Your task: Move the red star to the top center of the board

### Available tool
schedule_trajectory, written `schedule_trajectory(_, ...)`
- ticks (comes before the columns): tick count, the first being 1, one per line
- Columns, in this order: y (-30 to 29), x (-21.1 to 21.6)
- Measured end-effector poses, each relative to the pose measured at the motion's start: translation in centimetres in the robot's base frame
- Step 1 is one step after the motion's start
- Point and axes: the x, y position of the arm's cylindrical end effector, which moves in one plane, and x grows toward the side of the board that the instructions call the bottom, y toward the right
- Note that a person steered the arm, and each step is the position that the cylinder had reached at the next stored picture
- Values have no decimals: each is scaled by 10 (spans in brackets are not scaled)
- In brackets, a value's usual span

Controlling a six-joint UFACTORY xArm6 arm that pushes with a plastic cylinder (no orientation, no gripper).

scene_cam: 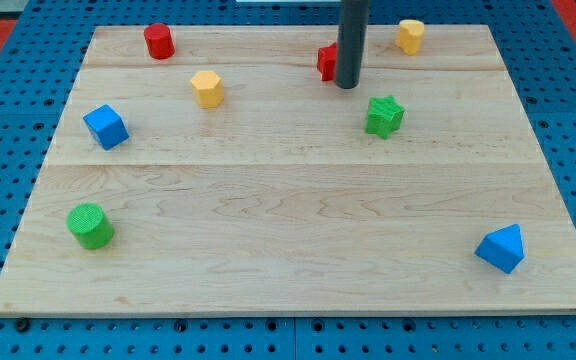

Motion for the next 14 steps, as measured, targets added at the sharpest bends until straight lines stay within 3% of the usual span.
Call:
schedule_trajectory(3, 16, -24)
schedule_trajectory(5, -52, -33)
schedule_trajectory(7, -106, -13)
schedule_trajectory(8, -80, -19)
schedule_trajectory(14, -81, -45)
